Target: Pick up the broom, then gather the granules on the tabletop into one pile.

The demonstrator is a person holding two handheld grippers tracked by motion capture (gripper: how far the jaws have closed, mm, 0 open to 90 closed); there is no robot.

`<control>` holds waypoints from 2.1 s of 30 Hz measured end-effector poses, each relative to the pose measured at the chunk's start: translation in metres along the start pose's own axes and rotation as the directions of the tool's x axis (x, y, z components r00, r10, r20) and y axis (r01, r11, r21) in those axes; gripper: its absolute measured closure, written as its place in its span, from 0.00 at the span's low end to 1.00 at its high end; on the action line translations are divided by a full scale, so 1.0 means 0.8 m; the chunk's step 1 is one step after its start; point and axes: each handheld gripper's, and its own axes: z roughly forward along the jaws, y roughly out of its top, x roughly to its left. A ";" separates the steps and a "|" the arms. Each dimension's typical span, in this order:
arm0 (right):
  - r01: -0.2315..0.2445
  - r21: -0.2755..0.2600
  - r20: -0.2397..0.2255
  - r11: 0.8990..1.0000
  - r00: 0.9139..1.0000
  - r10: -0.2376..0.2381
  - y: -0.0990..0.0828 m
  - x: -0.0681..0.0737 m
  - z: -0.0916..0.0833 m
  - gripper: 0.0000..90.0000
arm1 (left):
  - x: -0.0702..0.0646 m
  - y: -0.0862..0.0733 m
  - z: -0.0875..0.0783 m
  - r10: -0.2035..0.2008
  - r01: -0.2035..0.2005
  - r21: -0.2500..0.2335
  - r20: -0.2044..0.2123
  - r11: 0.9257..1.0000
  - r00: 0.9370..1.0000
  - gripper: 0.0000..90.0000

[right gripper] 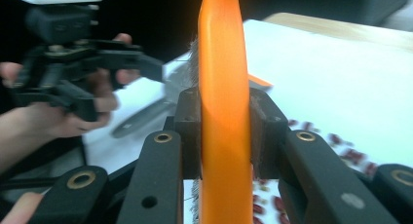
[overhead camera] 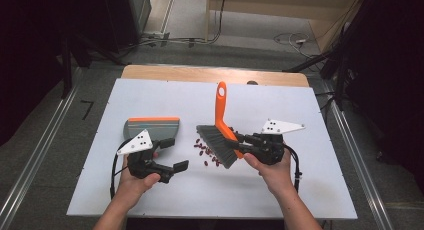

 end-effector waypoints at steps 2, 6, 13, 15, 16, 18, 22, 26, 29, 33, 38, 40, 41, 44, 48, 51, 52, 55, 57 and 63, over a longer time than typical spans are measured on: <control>0.002 0.001 0.015 1.000 1.000 -0.002 0.000 -0.002 -0.001 0.76 | 0.001 -0.001 -0.001 0.001 -0.001 0.002 -0.010 1.000 1.000 0.03; -0.013 -0.001 0.067 1.000 0.998 0.013 -0.001 -0.011 -0.007 0.76 | 0.003 -0.004 -0.005 0.009 -0.009 0.002 -0.019 1.000 1.000 0.00; -0.014 0.029 0.189 0.999 0.982 0.008 -0.001 -0.023 -0.016 0.76 | 0.008 -0.007 -0.013 0.019 -0.020 -0.005 -0.058 1.000 0.998 0.00; -0.023 0.039 0.230 0.999 0.973 0.013 -0.002 -0.031 -0.020 0.76 | 0.011 -0.009 -0.016 0.020 -0.020 0.000 -0.073 1.000 0.997 0.00; -0.023 0.039 0.230 0.999 0.973 0.013 -0.002 -0.031 -0.020 0.76 | 0.013 -0.010 -0.017 0.018 -0.018 -0.001 -0.079 1.000 0.997 0.00; -0.031 0.043 0.252 0.999 0.968 0.020 -0.003 -0.037 -0.023 0.76 | 0.016 -0.012 -0.020 0.013 -0.014 -0.005 -0.095 1.000 0.995 0.00; -0.048 0.054 0.292 0.997 0.956 0.030 -0.005 -0.049 -0.026 0.76 | 0.021 -0.015 -0.025 0.004 -0.006 -0.013 -0.120 1.000 0.993 0.00; -0.040 0.113 0.362 0.993 0.932 -0.003 -0.003 -0.062 -0.025 0.76 | 0.021 -0.016 -0.029 0.009 -0.012 -0.023 -0.138 1.000 0.990 0.00; -0.032 0.140 0.392 0.990 0.920 -0.026 0.001 -0.066 -0.023 0.76 | 0.021 -0.017 -0.032 0.014 -0.017 -0.020 -0.155 1.000 0.988 0.00; -0.026 0.189 0.433 0.982 0.899 -0.060 0.008 -0.077 -0.015 0.76 | 0.025 -0.020 -0.040 0.012 -0.016 -0.022 -0.170 1.000 0.985 0.00; -0.054 0.237 0.477 0.970 0.876 -0.068 0.012 -0.098 0.003 0.76 | 0.032 -0.022 -0.045 0.002 -0.007 -0.029 -0.186 1.000 0.983 0.00; -0.059 0.283 0.501 0.957 0.860 -0.095 0.012 -0.105 0.015 0.76 | 0.033 -0.022 -0.046 0.003 -0.008 -0.029 -0.190 1.000 0.982 0.00; -0.061 0.305 0.507 0.950 0.855 -0.108 0.012 -0.108 0.021 0.76 | 0.034 -0.022 -0.046 0.006 -0.011 -0.028 -0.192 1.000 0.981 0.00; -0.070 0.345 0.528 0.936 0.839 -0.132 0.012 -0.115 0.034 0.76 | 0.035 -0.022 -0.048 0.003 -0.009 -0.030 -0.192 1.000 0.981 0.00; -0.078 0.402 0.555 0.912 0.813 -0.175 0.012 -0.116 0.052 0.76 | 0.037 -0.024 -0.049 0.008 -0.013 -0.022 -0.201 1.000 0.980 0.00; -0.065 0.443 0.563 0.894 0.796 -0.221 0.011 -0.113 0.067 0.76 | 0.039 -0.024 -0.051 0.002 -0.008 -0.029 -0.204 1.000 0.979 0.00; -0.064 0.450 0.562 0.891 0.795 -0.227 0.012 -0.110 0.071 0.76 | 0.039 -0.024 -0.053 0.001 -0.008 -0.034 -0.208 0.999 0.978 0.00; -0.049 0.473 0.548 0.880 0.799 -0.250 0.012 -0.099 0.084 0.77 | 0.041 -0.023 -0.058 -0.004 -0.006 -0.044 -0.214 0.999 0.977 0.00; -0.046 0.494 0.538 0.868 0.801 -0.263 0.012 -0.089 0.092 0.77 | 0.042 -0.024 -0.060 -0.003 -0.007 -0.044 -0.222 0.999 0.975 0.00; -0.056 0.522 0.517 0.851 0.814 -0.263 0.014 -0.076 0.100 0.77 | 0.040 -0.023 -0.057 0.009 -0.017 -0.035 -0.223 0.999 0.975 0.00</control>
